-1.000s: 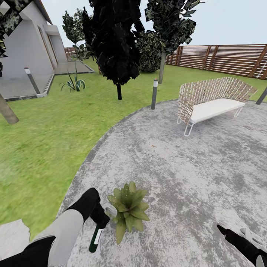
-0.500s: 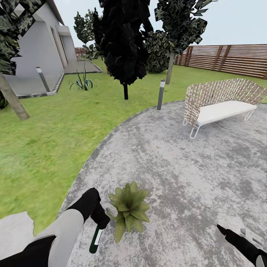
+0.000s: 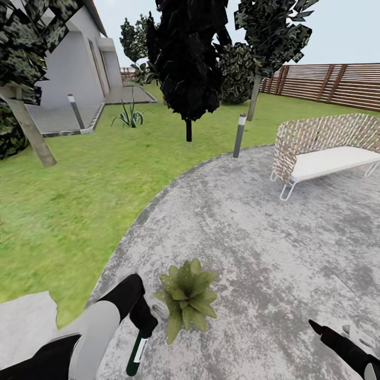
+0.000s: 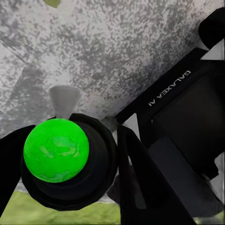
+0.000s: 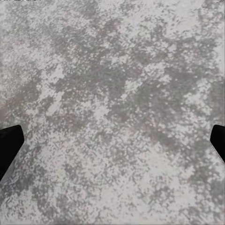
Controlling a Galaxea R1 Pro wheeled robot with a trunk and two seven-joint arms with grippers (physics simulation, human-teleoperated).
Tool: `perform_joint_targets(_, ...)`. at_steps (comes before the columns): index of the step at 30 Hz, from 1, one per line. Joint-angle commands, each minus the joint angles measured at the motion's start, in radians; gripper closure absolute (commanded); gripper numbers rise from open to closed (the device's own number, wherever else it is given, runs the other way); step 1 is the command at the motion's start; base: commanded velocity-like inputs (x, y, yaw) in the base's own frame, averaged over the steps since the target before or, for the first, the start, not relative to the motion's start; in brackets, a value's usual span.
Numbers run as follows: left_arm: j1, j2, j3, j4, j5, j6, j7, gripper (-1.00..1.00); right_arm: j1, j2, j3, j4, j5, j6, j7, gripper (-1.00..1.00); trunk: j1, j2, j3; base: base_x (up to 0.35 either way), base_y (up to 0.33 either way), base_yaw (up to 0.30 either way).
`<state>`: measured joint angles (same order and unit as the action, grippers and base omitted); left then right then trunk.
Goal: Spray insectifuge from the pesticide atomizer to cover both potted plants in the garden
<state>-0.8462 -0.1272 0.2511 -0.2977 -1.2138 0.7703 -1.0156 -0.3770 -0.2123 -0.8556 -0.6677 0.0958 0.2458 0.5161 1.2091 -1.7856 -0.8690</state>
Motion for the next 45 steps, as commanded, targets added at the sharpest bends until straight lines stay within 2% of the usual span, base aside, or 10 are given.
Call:
perform_joint_targets(1, -0.001, -0.001, 0.008, 0.005, -0.010, 0.005, -0.006, 1.00, -0.001, 0.001, -0.006, -0.001, 0.010, 0.004, 0.009, -1.00, 0.000, 0.000, -0.001, 0.000, -0.143, 0.019)
perform_joint_targets(14, -0.001, 0.000, 0.009, 0.015, -0.010, 0.005, -0.006, 1.00, -0.001, 0.001, -0.007, -0.001, 0.010, 0.004, 0.010, -1.00, 0.000, 0.000, -0.001, 0.000, -0.161, 0.002)
perform_joint_targets(22, 0.008, 0.003, 0.010, 0.015, -0.011, 0.003, 0.003, 1.00, -0.001, 0.001, -0.007, -0.001, 0.010, 0.004, 0.009, -1.00, 0.000, 0.000, -0.001, 0.000, -0.029, 0.000)
perform_joint_targets(24, 0.013, 0.014, 0.010, 0.016, -0.011, 0.002, 0.015, 1.00, -0.001, 0.001, -0.007, -0.001, 0.010, 0.004, 0.009, -1.00, 0.000, 0.000, -0.001, 0.000, -0.002, 0.000)
perform_joint_targets(26, 0.017, 0.040, 0.011, 0.016, -0.010, 0.001, 0.044, 1.00, -0.001, 0.001, -0.007, -0.001, 0.010, 0.004, 0.009, -1.00, 0.000, 0.000, -0.001, 0.000, 0.000, 0.000)
perform_joint_targets(30, 0.019, 0.053, 0.010, 0.015, -0.010, 0.001, 0.071, 1.00, -0.002, 0.001, -0.007, -0.001, 0.010, 0.004, 0.009, -1.00, 0.000, 0.000, -0.001, 0.000, 0.000, 0.000)
perform_joint_targets(37, 0.020, 0.053, 0.011, 0.012, -0.009, 0.001, 0.141, 1.00, -0.001, 0.001, -0.007, -0.001, 0.010, 0.004, 0.009, -1.00, 0.000, 0.000, -0.001, 0.000, 0.000, 0.000)
perform_joint_targets(45, 0.020, 0.036, 0.011, 0.017, -0.009, 0.001, 0.150, 1.00, -0.002, 0.001, -0.007, -0.001, 0.010, 0.004, 0.009, -1.00, 0.000, 0.000, -0.001, 0.000, 0.000, 0.000)
